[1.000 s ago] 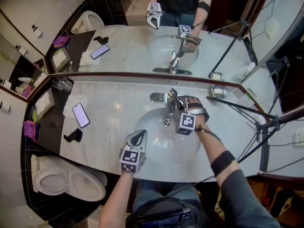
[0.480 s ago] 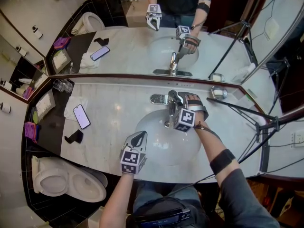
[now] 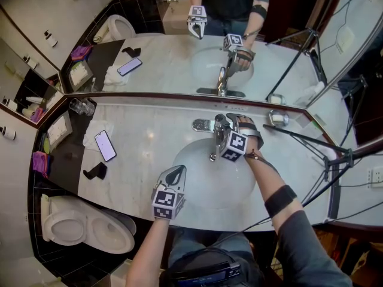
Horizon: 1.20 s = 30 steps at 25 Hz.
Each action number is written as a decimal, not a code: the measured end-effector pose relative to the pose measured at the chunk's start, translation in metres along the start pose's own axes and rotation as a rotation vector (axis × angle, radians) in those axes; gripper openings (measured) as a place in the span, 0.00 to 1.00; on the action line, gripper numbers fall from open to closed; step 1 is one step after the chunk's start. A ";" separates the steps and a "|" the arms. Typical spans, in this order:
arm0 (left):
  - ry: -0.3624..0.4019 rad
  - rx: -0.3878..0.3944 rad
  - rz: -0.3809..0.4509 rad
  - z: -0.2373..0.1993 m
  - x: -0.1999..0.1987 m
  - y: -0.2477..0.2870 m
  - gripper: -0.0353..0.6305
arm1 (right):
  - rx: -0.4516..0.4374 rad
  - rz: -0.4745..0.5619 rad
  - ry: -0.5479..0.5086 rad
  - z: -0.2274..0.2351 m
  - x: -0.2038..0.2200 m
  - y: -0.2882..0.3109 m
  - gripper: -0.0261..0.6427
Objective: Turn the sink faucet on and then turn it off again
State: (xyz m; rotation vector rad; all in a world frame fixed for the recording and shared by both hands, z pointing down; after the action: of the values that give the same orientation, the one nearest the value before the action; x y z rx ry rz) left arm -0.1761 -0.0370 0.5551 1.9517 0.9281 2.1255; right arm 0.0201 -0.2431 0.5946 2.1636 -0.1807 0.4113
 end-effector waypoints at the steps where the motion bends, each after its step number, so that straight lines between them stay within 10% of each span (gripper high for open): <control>1: 0.001 -0.005 0.000 -0.001 0.001 -0.001 0.06 | -0.001 -0.002 0.002 0.000 0.000 0.000 0.33; 15: 0.017 0.007 0.021 -0.004 -0.011 -0.016 0.06 | -0.009 -0.019 0.039 -0.012 0.008 -0.020 0.34; 30: 0.063 0.043 0.068 -0.008 -0.038 -0.031 0.06 | 0.138 0.075 0.264 -0.022 0.020 -0.124 0.08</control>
State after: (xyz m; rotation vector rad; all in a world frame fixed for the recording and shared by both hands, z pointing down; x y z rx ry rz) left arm -0.1874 -0.0323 0.5070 1.9734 0.9384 2.2346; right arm 0.0678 -0.1523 0.5189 2.2164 -0.0871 0.7659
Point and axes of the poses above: the fingertips, and each gripper's own axes: y forward along the fingers, z to its right, x out of its underside, the point moved 8 cm from there along -y, backward along the fingers, and after that the axes turned 8 degrees about -x, right-handed, at the moved point
